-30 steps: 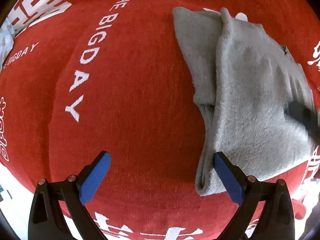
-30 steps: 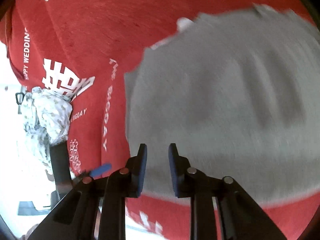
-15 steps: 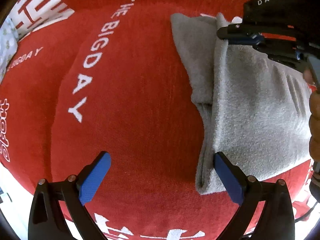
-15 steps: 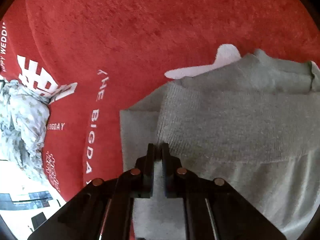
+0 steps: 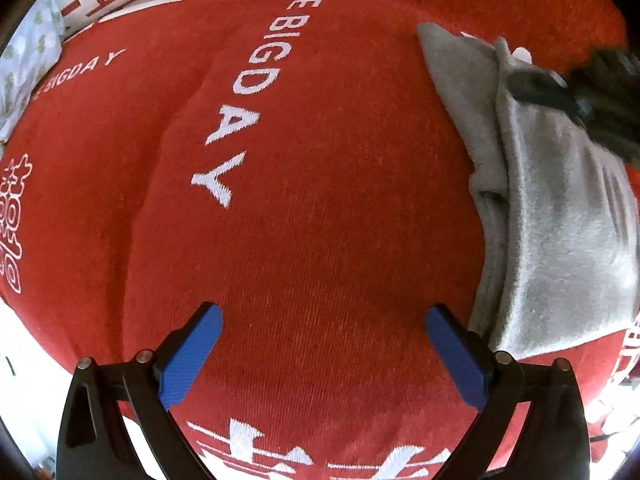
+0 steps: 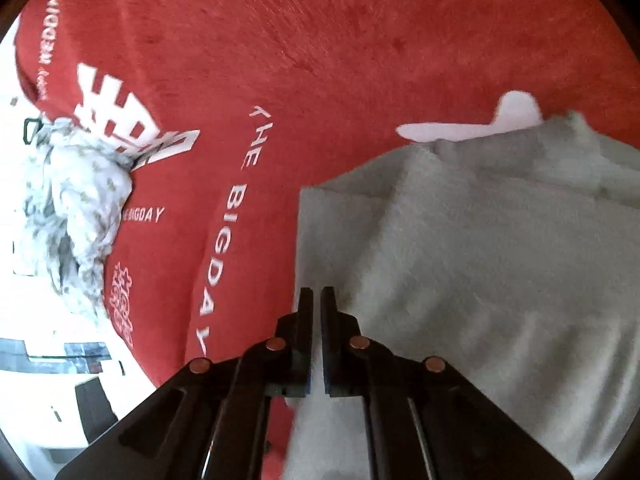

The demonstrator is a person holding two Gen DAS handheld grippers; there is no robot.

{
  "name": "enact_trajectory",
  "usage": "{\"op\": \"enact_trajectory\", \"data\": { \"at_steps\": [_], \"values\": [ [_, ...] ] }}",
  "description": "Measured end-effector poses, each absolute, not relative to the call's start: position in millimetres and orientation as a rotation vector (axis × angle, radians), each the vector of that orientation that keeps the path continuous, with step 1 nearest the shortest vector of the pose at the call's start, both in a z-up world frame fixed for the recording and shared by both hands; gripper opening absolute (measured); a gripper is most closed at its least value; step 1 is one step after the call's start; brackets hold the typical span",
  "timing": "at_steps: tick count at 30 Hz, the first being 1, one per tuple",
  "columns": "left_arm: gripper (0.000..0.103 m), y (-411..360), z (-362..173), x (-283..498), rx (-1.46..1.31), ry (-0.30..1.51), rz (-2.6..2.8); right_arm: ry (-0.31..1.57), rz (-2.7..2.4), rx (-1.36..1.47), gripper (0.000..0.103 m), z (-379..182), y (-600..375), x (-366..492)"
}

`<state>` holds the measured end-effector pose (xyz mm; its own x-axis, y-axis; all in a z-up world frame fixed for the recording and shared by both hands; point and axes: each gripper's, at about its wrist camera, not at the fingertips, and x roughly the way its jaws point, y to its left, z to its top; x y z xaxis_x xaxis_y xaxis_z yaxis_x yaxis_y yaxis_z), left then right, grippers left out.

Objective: Fold small clothes

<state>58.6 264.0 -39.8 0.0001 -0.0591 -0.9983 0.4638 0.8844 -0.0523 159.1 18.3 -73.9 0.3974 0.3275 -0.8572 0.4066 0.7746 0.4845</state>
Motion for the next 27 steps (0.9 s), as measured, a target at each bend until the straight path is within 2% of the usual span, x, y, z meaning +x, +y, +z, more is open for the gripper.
{"op": "enact_trajectory", "data": {
  "at_steps": [2,5,6,7,9,17,20,22,27],
  "values": [
    [0.103,267.6,-33.4,64.4,0.320,1.523,-0.438,1.189,-0.067,0.753,0.008,-68.1,13.7,132.3],
    [0.103,269.6,-22.8,74.8,0.301,1.523,-0.468,1.202,-0.096,0.834,0.018,-70.5,6.1,93.7],
    [0.103,265.0,-18.4,71.5,0.297,1.523,-0.475,1.200,-0.106,0.868,0.027,-71.5,3.7,80.6],
    [0.103,263.4,-16.9,72.5,0.296,1.522,-0.483,1.194,-0.118,0.912,0.045,-72.9,4.6,67.1],
    [0.103,261.0,-14.7,72.9,0.302,1.518,-0.497,1.179,-0.123,0.991,0.062,-74.1,3.5,36.9],
    [0.103,235.9,-1.4,70.4,0.336,1.513,-0.544,1.115,-0.154,1.328,0.063,-109.0,19.4,-64.9],
    [0.103,227.6,-0.7,66.0,0.346,1.520,-0.556,1.065,-0.182,1.412,0.064,-119.1,21.1,-84.4],
    [0.103,220.4,0.5,63.8,0.355,1.524,-0.563,1.026,-0.195,1.457,0.069,-123.6,20.3,-92.4],
    [0.103,203.5,4.7,56.9,0.332,1.522,-0.578,0.934,-0.215,1.539,0.069,-129.8,14.8,-98.6]
  ]
}}
